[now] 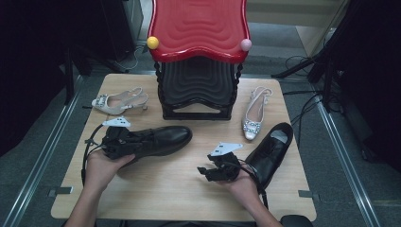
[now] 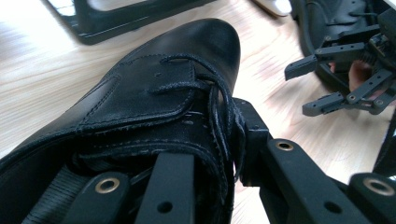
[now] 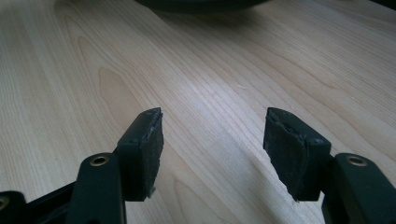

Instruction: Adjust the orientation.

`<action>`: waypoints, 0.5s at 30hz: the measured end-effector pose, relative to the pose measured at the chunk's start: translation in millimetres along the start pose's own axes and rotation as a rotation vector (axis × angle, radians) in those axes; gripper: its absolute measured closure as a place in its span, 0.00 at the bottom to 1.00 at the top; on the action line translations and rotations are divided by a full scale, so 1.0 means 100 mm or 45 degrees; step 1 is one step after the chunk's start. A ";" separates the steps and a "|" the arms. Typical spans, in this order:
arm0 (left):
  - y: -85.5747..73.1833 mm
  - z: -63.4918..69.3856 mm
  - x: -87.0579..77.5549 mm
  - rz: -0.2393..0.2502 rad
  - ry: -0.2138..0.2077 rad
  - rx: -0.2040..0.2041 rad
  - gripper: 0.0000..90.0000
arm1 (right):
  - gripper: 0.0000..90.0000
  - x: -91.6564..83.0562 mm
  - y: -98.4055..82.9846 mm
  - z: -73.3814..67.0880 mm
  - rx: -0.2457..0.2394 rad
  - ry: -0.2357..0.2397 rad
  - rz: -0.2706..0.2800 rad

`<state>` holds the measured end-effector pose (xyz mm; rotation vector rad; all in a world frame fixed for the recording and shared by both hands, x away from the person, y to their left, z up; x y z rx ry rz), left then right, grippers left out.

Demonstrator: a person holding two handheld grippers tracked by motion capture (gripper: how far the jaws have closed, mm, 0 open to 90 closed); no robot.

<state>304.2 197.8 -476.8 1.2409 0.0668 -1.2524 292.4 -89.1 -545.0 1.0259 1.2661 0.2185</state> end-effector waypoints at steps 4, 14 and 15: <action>0.04 0.09 0.16 -0.017 -0.066 -0.001 0.88 | 0.43 -0.06 -0.02 -0.03 0.007 -0.018 0.018; 0.03 0.22 0.45 -0.053 -0.089 0.022 0.88 | 0.43 -0.10 -0.04 -0.04 0.019 -0.034 0.035; 0.03 0.22 0.47 -0.060 -0.087 0.023 0.88 | 0.43 -0.10 -0.04 -0.04 0.019 -0.033 0.036</action>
Point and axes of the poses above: each handheld gripper's, and its own axes: x roughly forward along the jaws, y roughly out of its top, z roughly to its right, the point moved 4 cm from there along x, roughly forward along the jaws, and after that the axes turned 6 degrees about -x, right-handed, at the moved point
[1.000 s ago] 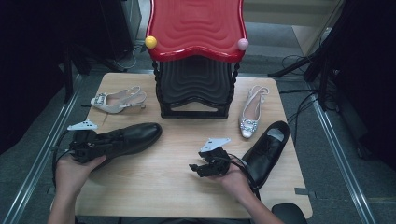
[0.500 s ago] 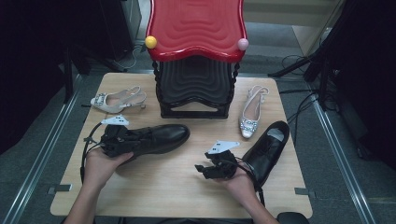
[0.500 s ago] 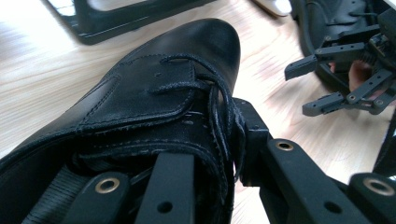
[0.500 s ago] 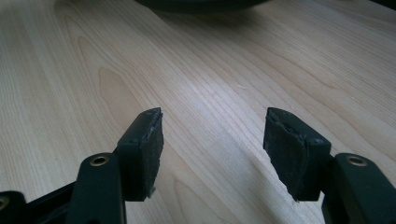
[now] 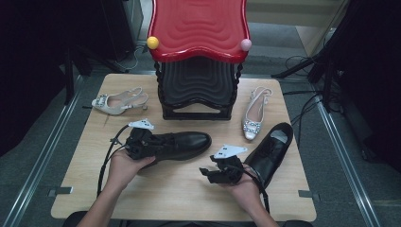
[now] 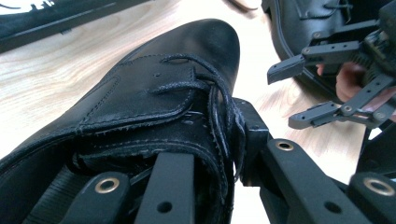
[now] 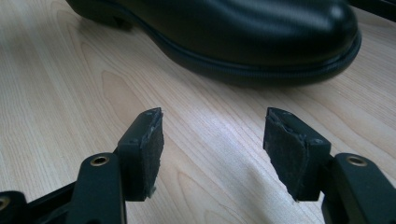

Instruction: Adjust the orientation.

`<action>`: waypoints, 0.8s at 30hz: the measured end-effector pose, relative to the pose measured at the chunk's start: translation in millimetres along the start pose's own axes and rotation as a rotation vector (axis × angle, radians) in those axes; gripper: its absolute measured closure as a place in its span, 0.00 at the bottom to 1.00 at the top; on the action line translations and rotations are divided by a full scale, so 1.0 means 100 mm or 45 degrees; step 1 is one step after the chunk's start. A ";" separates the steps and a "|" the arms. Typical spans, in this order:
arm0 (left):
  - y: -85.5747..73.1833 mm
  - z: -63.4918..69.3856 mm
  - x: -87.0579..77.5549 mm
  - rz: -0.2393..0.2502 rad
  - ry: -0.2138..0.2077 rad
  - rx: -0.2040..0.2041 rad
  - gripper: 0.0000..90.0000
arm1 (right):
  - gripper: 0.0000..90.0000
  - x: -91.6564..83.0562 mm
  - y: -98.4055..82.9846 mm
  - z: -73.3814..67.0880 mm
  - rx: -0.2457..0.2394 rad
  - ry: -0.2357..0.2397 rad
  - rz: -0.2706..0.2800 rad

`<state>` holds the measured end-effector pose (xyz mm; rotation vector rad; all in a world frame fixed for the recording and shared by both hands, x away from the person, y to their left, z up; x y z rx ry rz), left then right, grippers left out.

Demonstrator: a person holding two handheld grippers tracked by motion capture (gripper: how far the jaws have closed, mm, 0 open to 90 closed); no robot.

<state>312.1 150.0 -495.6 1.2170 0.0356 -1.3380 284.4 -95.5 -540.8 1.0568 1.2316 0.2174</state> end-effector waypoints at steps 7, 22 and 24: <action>0.01 0.08 0.08 -0.021 0.013 0.004 0.88 | 0.44 -0.04 0.05 0.02 -0.001 -0.005 0.037; -0.01 0.31 0.39 -0.032 -0.017 -0.016 0.84 | 0.46 -0.02 0.13 0.07 -0.005 0.022 0.065; -0.01 0.30 0.38 -0.032 -0.002 -0.010 0.81 | 0.47 -0.01 0.13 0.06 -0.001 0.025 0.055</action>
Point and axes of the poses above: each handheld gripper's, and its own axes: x roughly forward along the jaws, y roughly out of its top, z roughly to its right, the point moved 4 cm from there along x, roughly forward along the jaws, and after that the axes turned 6 degrees about -x, right-handed, at the moved point
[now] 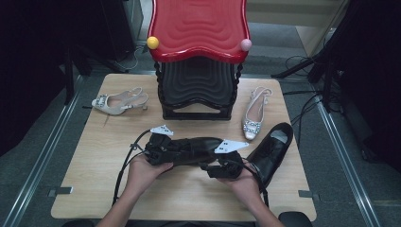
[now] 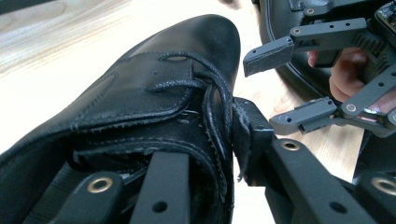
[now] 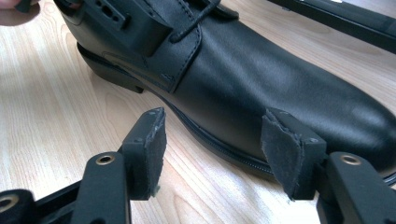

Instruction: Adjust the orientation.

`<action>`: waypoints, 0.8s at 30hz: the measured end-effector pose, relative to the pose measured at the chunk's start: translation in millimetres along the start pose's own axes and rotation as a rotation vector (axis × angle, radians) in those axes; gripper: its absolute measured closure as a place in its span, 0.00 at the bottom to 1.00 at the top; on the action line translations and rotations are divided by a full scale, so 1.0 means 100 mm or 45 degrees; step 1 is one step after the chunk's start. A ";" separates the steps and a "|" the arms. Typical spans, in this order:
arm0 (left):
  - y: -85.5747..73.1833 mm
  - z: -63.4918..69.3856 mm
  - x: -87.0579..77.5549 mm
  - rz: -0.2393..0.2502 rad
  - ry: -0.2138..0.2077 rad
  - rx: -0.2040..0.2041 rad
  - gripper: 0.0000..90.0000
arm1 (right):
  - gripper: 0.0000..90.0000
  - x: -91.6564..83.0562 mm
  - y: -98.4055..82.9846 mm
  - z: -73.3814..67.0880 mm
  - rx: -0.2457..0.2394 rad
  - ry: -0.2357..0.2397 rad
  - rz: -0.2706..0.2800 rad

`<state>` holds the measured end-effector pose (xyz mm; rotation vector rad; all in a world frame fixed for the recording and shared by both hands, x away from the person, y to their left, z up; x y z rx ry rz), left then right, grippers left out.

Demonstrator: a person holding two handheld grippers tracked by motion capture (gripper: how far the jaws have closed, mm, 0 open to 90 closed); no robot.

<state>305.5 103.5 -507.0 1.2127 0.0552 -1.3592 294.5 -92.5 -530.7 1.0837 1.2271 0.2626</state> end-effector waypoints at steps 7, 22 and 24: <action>-0.01 0.00 -0.07 -0.024 0.046 0.049 0.62 | 0.57 0.03 -0.01 0.00 0.004 0.033 -0.017; 0.04 -0.10 -0.71 0.051 0.113 0.055 0.48 | 0.84 0.06 -0.05 0.06 0.087 0.012 -0.032; 0.04 -0.14 -0.80 0.084 0.127 0.046 0.47 | 0.90 0.08 -0.06 0.05 0.086 0.008 -0.055</action>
Point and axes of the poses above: each handheld gripper's, and its own axes: x roughly forward along the jaws, y roughly out of its top, z roughly to its right, the point moved 4 cm from there along x, roughly forward along the jaws, and after that the axes turned 6 degrees about -x, right-handed, at the moved point
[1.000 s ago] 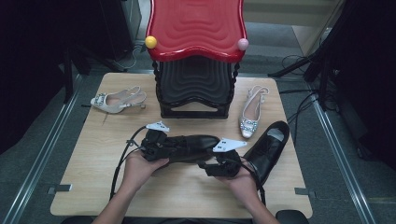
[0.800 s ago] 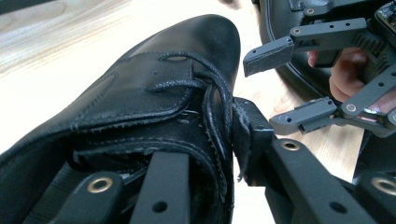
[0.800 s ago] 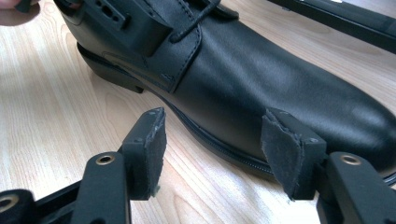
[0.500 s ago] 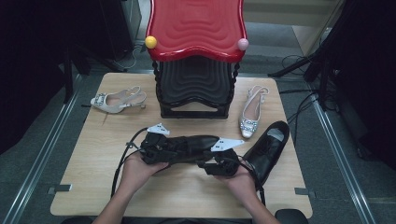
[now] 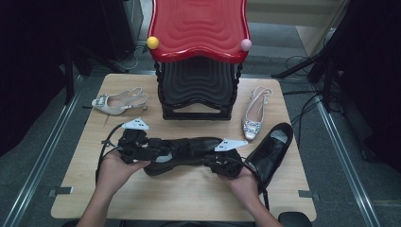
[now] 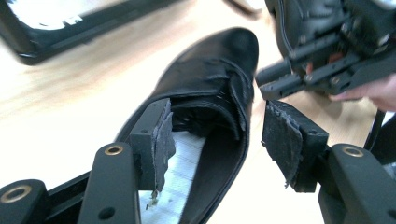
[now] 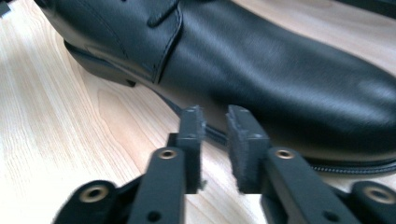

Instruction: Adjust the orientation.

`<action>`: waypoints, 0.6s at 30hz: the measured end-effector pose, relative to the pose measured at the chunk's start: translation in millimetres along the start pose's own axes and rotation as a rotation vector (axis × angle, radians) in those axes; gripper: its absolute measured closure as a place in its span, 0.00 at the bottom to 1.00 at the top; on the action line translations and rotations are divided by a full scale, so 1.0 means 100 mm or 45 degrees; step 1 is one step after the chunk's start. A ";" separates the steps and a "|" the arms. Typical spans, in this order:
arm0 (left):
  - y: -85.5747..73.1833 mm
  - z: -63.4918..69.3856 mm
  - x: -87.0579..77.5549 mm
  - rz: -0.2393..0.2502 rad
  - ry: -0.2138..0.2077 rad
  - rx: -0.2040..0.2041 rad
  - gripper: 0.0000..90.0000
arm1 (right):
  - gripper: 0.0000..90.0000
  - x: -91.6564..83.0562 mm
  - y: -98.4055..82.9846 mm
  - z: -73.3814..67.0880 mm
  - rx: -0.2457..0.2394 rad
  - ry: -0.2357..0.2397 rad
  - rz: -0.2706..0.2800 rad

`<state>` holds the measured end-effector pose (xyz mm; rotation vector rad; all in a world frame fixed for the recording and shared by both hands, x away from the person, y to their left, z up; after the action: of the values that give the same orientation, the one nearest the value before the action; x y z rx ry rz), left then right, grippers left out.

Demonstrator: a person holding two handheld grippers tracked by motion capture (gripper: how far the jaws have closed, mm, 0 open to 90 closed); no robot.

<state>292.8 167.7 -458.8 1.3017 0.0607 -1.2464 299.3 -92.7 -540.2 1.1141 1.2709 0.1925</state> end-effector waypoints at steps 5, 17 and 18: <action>-0.03 -0.14 -0.12 0.015 0.013 -0.030 0.46 | 1.00 0.05 0.00 0.00 -0.020 -0.039 -0.028; -0.22 -0.44 -0.15 -0.022 0.121 -0.100 0.45 | 1.00 0.12 0.05 0.08 0.014 -0.043 -0.035; -0.23 -0.46 -0.15 -0.016 0.130 -0.108 0.45 | 1.00 0.12 0.06 0.09 0.022 -0.039 -0.034</action>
<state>296.6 216.4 -481.0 1.2920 0.1933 -1.1753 313.6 -86.3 -544.9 1.1104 1.2615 0.1436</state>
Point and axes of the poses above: each handheld gripper's, and its own axes: x roughly forward along the jaws, y roughly out of its top, z roughly to its right, the point moved 4 cm from there along x, roughly forward along the jaws, and after that the axes turned 6 degrees about -x, right-handed, at the moved point
